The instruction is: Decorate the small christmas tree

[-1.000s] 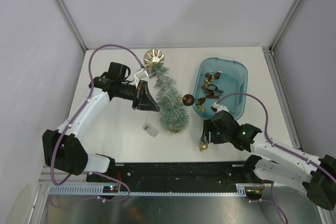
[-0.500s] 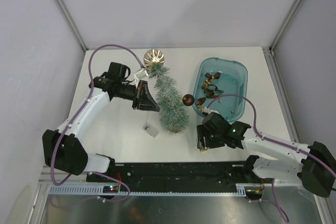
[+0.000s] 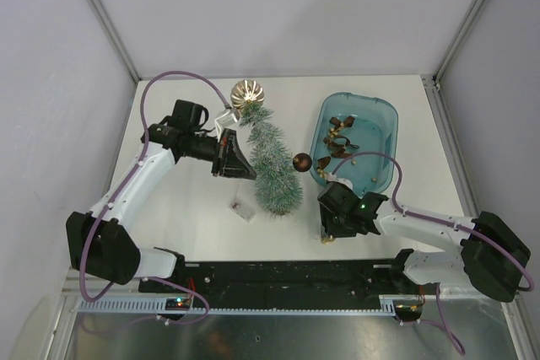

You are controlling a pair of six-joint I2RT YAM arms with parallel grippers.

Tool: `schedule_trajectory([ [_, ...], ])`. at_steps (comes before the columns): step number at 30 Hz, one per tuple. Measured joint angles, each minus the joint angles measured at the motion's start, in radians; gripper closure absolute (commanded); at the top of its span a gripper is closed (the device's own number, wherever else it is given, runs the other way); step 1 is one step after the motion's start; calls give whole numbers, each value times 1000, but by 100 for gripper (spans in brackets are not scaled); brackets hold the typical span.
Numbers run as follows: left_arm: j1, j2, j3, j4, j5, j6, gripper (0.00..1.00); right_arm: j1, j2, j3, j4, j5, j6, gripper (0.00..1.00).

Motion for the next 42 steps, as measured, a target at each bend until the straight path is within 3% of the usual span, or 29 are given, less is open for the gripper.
schedule_trajectory([
  [8,0,0,5,0,0,-1,90,2,-45,-2,22,17,19,55],
  [17,-1,0,5,0,0,-1,90,48,-320,-4,74,27,-21,57],
  [25,-3,0,5,0,0,0,89,190,-454,0,109,92,-49,59],
  [37,-6,0,5,0,0,-1,90,395,-407,233,165,355,-122,59],
  [42,-8,0,5,0,1,-1,90,412,-366,269,226,438,-173,60],
])
